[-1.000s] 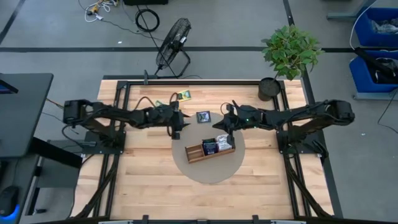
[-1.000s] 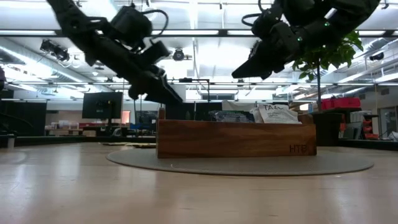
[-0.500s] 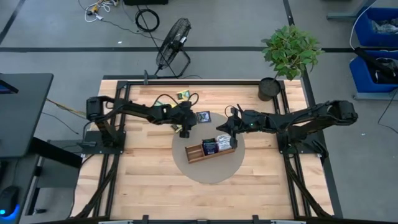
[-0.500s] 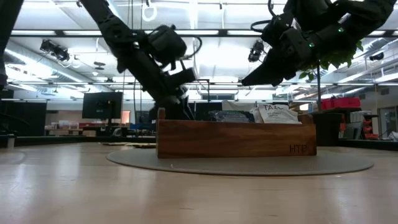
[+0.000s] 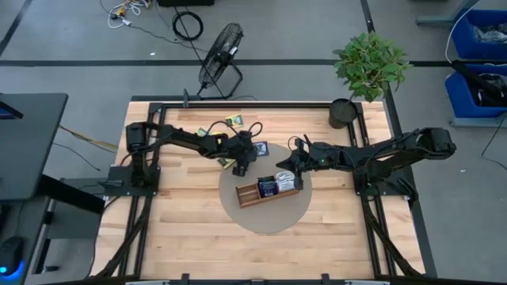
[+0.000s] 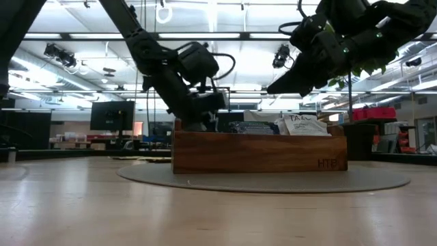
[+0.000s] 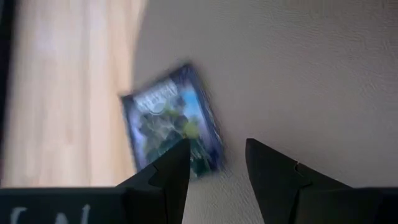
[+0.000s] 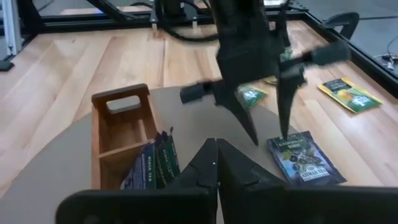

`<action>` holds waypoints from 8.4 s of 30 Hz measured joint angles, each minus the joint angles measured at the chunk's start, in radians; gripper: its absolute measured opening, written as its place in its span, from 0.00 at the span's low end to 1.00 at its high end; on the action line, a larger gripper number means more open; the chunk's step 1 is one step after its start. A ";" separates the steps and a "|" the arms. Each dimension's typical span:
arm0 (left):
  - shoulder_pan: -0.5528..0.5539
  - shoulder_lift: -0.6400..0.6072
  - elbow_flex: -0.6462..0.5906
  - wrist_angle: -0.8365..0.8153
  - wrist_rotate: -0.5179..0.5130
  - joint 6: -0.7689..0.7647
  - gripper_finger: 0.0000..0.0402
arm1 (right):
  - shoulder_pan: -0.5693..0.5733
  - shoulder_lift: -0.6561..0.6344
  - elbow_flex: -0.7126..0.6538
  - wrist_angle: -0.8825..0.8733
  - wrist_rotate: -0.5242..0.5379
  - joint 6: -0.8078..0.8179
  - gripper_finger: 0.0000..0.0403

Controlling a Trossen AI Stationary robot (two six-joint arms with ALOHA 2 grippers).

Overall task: Pick & Place Tea
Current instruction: Put the purple tea bag into the middle section of the wooden organizer

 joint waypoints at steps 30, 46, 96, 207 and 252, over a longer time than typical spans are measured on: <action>-0.020 -0.049 0.056 -0.123 -0.023 -0.027 0.40 | 0.019 0.000 0.000 -0.002 -0.002 0.007 0.01; 0.046 -0.005 0.053 -0.108 0.069 -0.014 0.40 | 0.019 0.000 0.001 0.003 -0.002 0.003 0.01; 0.030 -0.068 0.055 -0.152 0.129 -0.053 0.00 | 0.019 0.000 0.001 -0.024 0.148 -0.116 0.13; 0.058 -0.303 -0.214 0.777 0.541 -0.512 0.13 | 0.062 -0.113 -0.046 0.112 0.149 -0.060 0.00; 0.002 -0.302 -0.253 0.767 0.534 -0.562 0.42 | 0.067 -0.074 -0.047 0.264 0.100 -0.039 0.00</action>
